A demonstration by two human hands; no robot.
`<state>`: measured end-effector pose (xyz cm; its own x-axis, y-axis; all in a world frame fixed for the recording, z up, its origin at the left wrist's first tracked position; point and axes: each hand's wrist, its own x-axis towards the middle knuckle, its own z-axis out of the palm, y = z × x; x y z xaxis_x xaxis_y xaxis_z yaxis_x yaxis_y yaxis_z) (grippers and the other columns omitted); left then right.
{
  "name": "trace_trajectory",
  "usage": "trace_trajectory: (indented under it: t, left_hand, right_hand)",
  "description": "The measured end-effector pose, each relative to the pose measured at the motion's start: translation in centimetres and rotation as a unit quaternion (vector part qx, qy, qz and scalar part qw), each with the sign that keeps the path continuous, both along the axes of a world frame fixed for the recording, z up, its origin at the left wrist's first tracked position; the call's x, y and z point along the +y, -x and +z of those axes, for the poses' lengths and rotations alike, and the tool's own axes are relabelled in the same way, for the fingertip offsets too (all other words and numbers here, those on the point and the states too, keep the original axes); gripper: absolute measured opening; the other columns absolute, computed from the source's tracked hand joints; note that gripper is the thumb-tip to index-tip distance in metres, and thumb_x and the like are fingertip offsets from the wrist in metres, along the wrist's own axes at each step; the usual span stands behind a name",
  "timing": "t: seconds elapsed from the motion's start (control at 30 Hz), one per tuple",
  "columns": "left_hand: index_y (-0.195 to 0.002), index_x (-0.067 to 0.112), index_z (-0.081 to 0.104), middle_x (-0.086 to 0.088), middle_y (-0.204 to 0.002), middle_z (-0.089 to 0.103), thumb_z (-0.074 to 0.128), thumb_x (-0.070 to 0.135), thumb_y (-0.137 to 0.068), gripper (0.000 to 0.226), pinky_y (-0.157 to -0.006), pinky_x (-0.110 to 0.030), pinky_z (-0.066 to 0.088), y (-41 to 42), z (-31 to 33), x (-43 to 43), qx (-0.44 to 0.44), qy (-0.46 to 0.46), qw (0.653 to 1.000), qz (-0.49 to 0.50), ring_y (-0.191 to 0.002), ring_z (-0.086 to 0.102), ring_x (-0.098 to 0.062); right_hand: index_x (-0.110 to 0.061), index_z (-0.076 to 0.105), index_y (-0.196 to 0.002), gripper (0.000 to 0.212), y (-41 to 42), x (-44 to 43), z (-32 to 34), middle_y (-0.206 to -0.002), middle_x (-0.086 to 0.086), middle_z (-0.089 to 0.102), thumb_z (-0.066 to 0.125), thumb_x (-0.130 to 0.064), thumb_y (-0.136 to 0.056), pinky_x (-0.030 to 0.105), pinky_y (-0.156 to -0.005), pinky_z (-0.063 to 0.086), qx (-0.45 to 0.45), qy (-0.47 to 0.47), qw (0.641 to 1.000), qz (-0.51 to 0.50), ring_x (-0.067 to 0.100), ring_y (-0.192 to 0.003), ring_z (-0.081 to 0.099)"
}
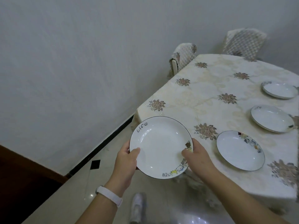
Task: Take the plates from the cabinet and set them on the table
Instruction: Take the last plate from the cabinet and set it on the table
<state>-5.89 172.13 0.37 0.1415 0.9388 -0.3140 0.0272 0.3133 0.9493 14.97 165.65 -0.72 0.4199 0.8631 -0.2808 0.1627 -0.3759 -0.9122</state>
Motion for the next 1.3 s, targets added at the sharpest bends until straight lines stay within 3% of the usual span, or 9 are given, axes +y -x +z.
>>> trace_trajectory:
  t: [0.17,0.37,0.5,0.57,0.67,0.8,0.97,1.1,1.3]
  left_hand:
    - [-0.108,0.037,0.065,0.010,-0.094,0.074,0.049,0.005,-0.094,0.039,-0.056,-0.031,0.053,0.9,-1.3,8.3,0.007,0.016,0.999,-0.051,-0.081,0.070,-0.016]
    - [-0.097,0.043,0.068,0.013,-0.094,0.075,0.048,0.004,-0.092,0.044,-0.070,-0.033,0.057,1.3,-1.6,16.9,0.003,0.002,0.991,-0.132,-0.088,0.070,-0.015]
    - [-0.094,0.045,0.069,0.015,-0.095,0.075,0.050,0.005,-0.092,0.045,-0.064,-0.027,0.055,0.4,-1.8,20.3,0.001,-0.002,0.984,-0.179,-0.087,0.071,-0.009]
    - [-0.093,0.048,0.069,0.016,-0.097,0.074,0.050,0.004,-0.092,0.048,-0.069,-0.030,0.056,-0.4,-2.0,21.5,0.005,-0.006,0.978,-0.206,-0.090,0.070,-0.009]
    - [-0.098,0.046,0.069,0.015,-0.099,0.074,0.050,0.005,-0.091,0.046,-0.078,-0.038,0.057,-1.8,-2.5,23.0,0.016,-0.023,0.966,-0.256,-0.094,0.069,-0.012]
    - [-0.103,0.038,0.067,0.017,-0.097,0.074,0.051,0.004,-0.091,0.040,-0.075,-0.031,0.057,-4.0,-3.7,24.8,0.039,-0.037,0.950,-0.306,-0.091,0.069,-0.009]
    - [-0.101,0.040,0.067,0.019,-0.098,0.073,0.052,0.005,-0.091,0.040,-0.077,-0.031,0.056,-7.2,-5.5,27.1,0.064,-0.036,0.939,-0.337,-0.092,0.068,-0.005]
    - [-0.110,0.038,0.067,0.017,-0.102,0.073,0.053,0.008,-0.090,0.038,-0.085,-0.038,0.056,-9.8,-7.1,29.2,0.096,-0.034,0.935,-0.340,-0.096,0.068,-0.009]
    - [-0.107,0.037,0.066,0.010,-0.098,0.074,0.054,0.005,-0.091,0.038,-0.066,-0.027,0.052,-13.6,-9.2,31.8,0.123,0.002,0.935,-0.333,-0.088,0.069,-0.012]
  right_hand:
    - [-0.024,0.060,-0.103,0.028,2.3,5.9,-0.7,-0.100,-0.006,0.068,0.050,-0.007,-0.082,0.032,-0.076,0.050,-0.004,0.018,0.997,-0.077,0.014,-0.094,0.062]
    - [-0.024,0.058,-0.105,0.030,4.6,11.6,-0.4,-0.098,-0.005,0.067,0.049,-0.006,-0.083,0.033,-0.073,0.051,-0.024,0.028,0.987,-0.158,0.015,-0.091,0.062]
    - [-0.026,0.057,-0.108,0.034,4.9,13.1,-0.1,-0.095,-0.004,0.067,0.050,-0.005,-0.082,0.034,-0.073,0.051,-0.038,0.024,0.978,-0.205,0.017,-0.087,0.063]
    - [-0.029,0.055,-0.111,0.038,4.7,13.4,-0.1,-0.095,-0.004,0.067,0.050,-0.006,-0.082,0.033,-0.071,0.052,-0.040,0.024,0.974,-0.222,0.018,-0.083,0.063]
    - [-0.035,0.052,-0.115,0.043,4.2,13.5,-0.5,-0.098,-0.006,0.066,0.050,-0.008,-0.082,0.032,-0.070,0.051,-0.038,0.026,0.969,-0.244,0.017,-0.080,0.063]
    - [-0.034,0.053,-0.111,0.038,2.9,13.8,-1.7,-0.097,-0.002,0.066,0.050,-0.008,-0.083,0.035,-0.071,0.051,-0.028,0.038,0.958,-0.284,0.017,-0.075,0.060]
    - [-0.039,0.050,-0.109,0.039,0.6,15.5,-3.7,-0.094,-0.004,0.065,0.050,-0.008,-0.084,0.034,-0.070,0.049,-0.019,0.049,0.952,-0.302,0.017,-0.070,0.058]
    - [-0.041,0.046,-0.115,0.046,-2.1,17.4,-5.6,-0.102,-0.008,0.064,0.050,-0.008,-0.084,0.036,-0.081,0.051,-0.002,0.064,0.953,-0.296,0.016,-0.085,0.062]
    - [-0.038,0.048,-0.117,0.045,-6.2,20.4,-8.4,-0.104,-0.014,0.062,0.052,-0.008,-0.083,0.031,-0.079,0.045,0.017,0.088,0.957,-0.276,0.009,-0.093,0.059]
